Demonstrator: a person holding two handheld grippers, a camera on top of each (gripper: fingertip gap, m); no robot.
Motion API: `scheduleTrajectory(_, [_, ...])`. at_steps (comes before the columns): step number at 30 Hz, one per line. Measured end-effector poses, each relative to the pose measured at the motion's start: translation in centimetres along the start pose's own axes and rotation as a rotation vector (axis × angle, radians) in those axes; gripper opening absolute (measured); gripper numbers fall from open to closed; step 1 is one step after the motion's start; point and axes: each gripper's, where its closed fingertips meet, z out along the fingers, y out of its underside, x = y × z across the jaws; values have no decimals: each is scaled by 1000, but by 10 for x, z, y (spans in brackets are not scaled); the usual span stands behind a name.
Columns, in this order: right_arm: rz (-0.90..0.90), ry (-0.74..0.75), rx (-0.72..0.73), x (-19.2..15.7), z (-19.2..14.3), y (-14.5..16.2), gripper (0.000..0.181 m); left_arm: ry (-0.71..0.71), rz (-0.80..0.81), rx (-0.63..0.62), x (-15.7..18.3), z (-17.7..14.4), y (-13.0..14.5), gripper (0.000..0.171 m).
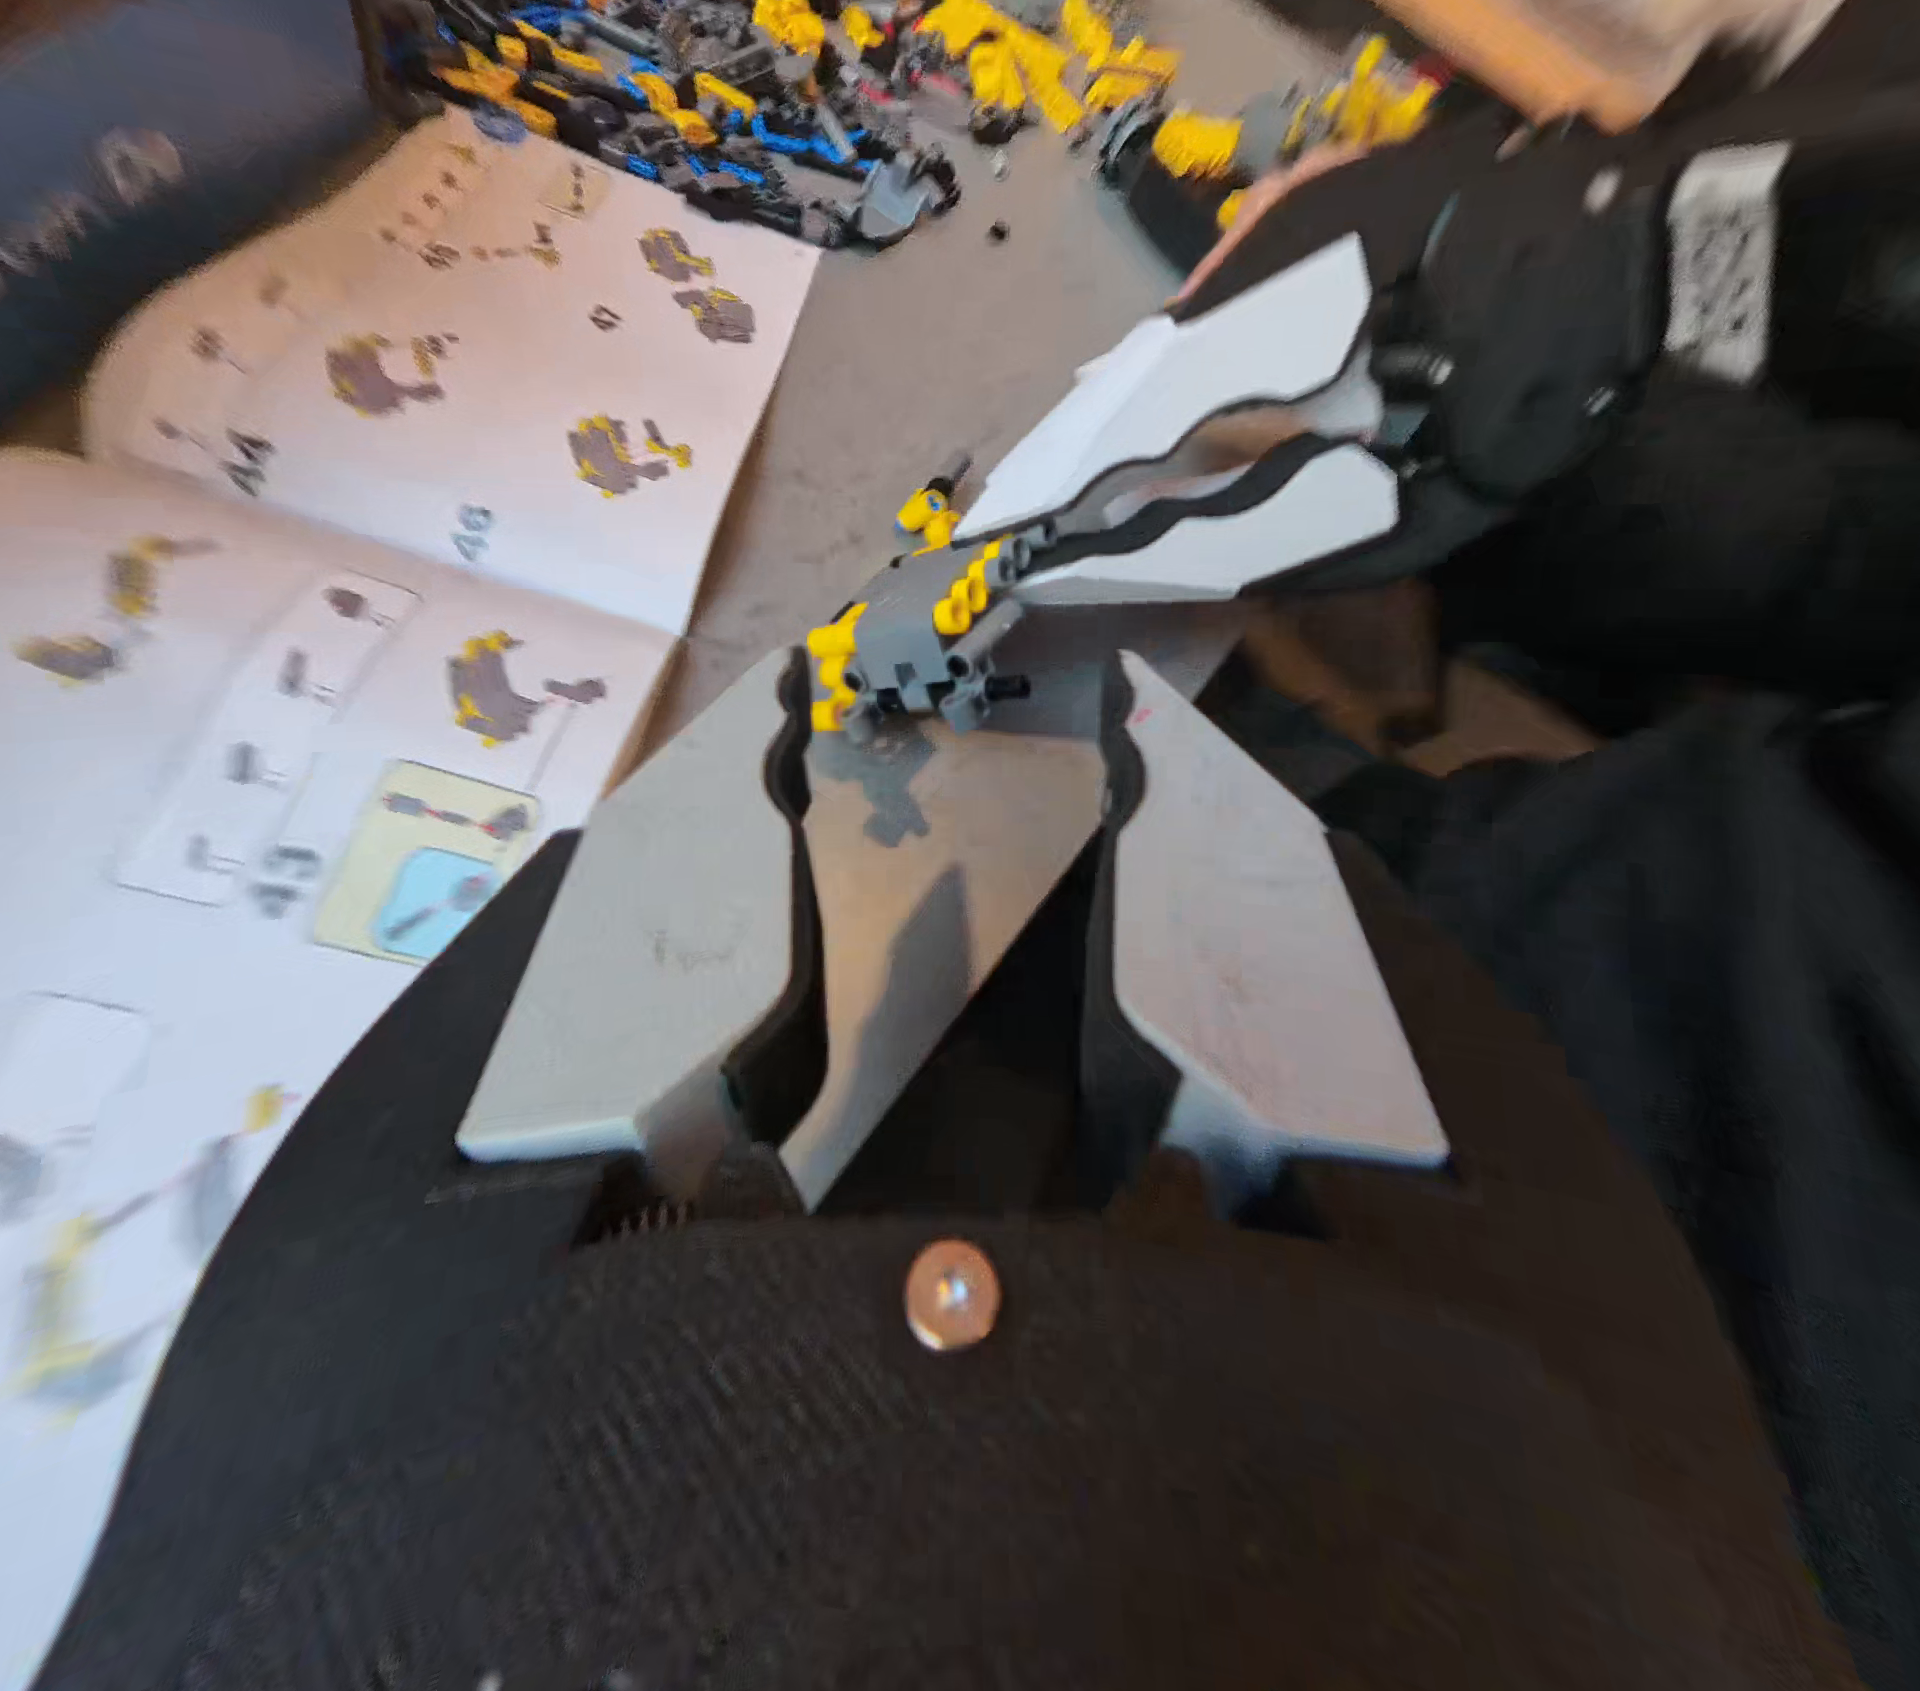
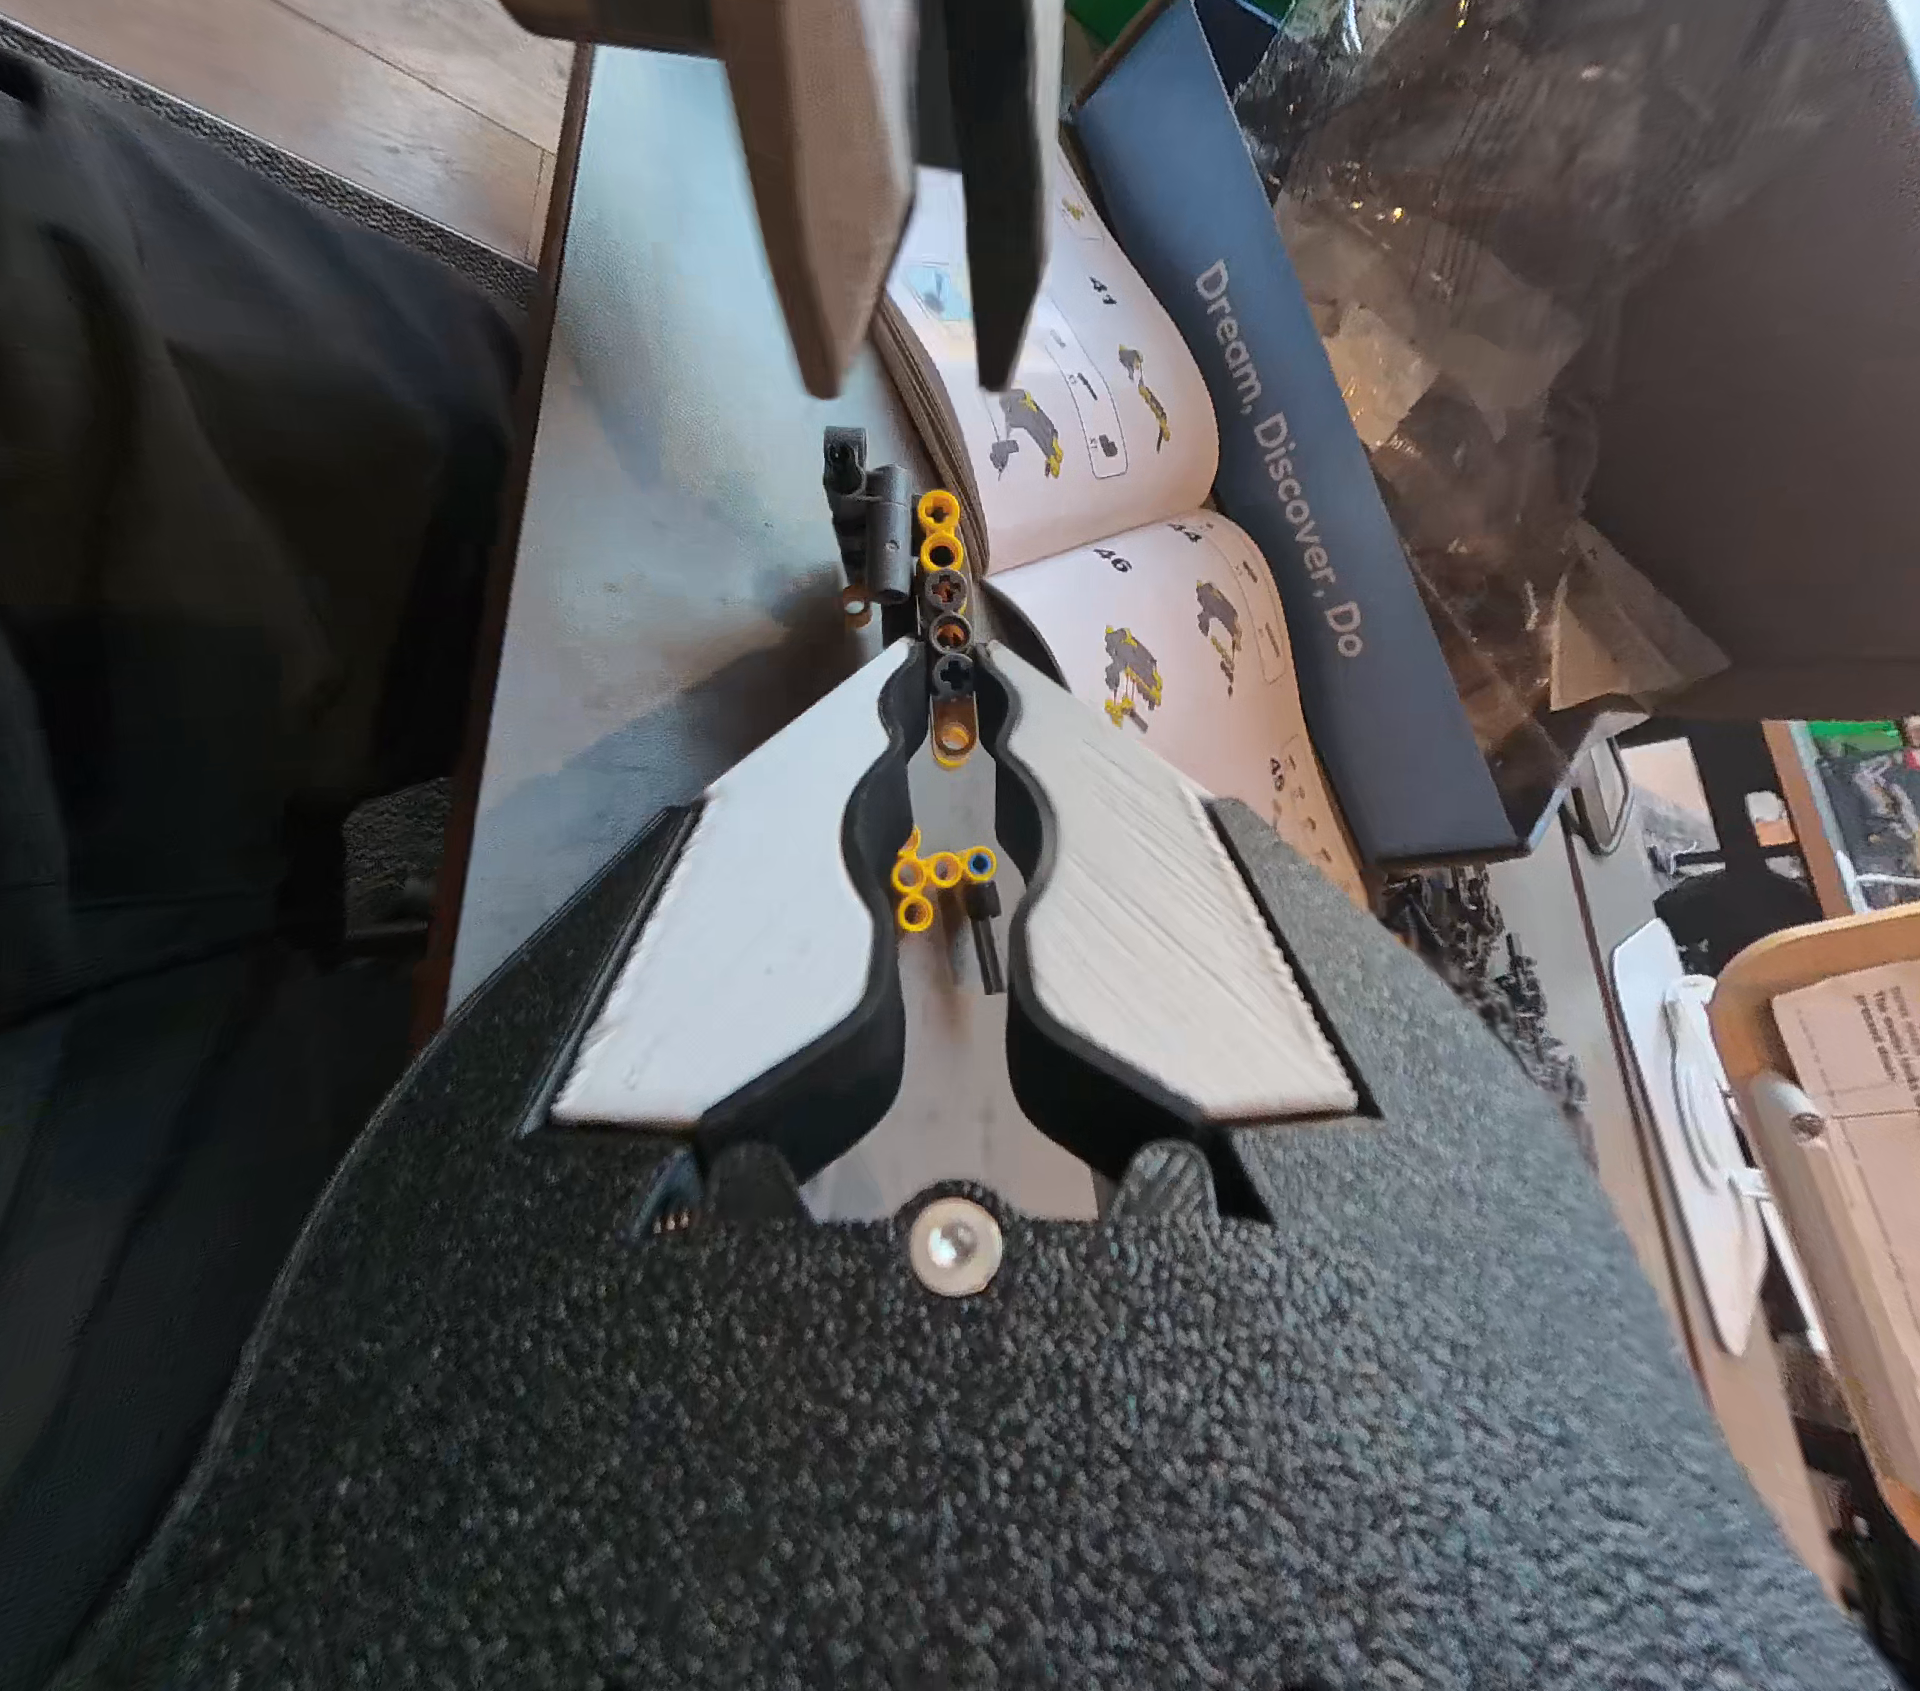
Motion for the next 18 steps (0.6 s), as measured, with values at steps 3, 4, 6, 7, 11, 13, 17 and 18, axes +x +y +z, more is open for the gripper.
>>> scheduleTrajectory(3, [40,-12,-18,1,3,2,7,-185,264,-110,-4,4,6,58])
scheduleTrajectory(4, [49,-13,-24,1,4,2,7,-234,345,-129,-3,6,8,51])
scheduleTrajectory(6, [65,-15,-35,1,5,1,7,-327,484,-168,-6,11,12,37])
scheduleTrajectory(7, [70,-16,-38,1,6,0,7,-375,543,-195,-9,12,15,31])
scheduleTrajectory(11, [77,-8,-46,-1,7,-2,6,-428,608,-197,-10,15,14,27])
scheduleTrajectory(13, [78,-10,-46,-2,7,-3,7,-411,589,-176,-9,15,13,26])
scheduleTrajectory(17, [75,-14,-40,-6,9,-8,7,-431,627,-202,-13,17,17,18])
scheduleTrajectory(18, [72,-11,-43,-6,9,-8,7,-445,648,-201,-13,17,17,17])
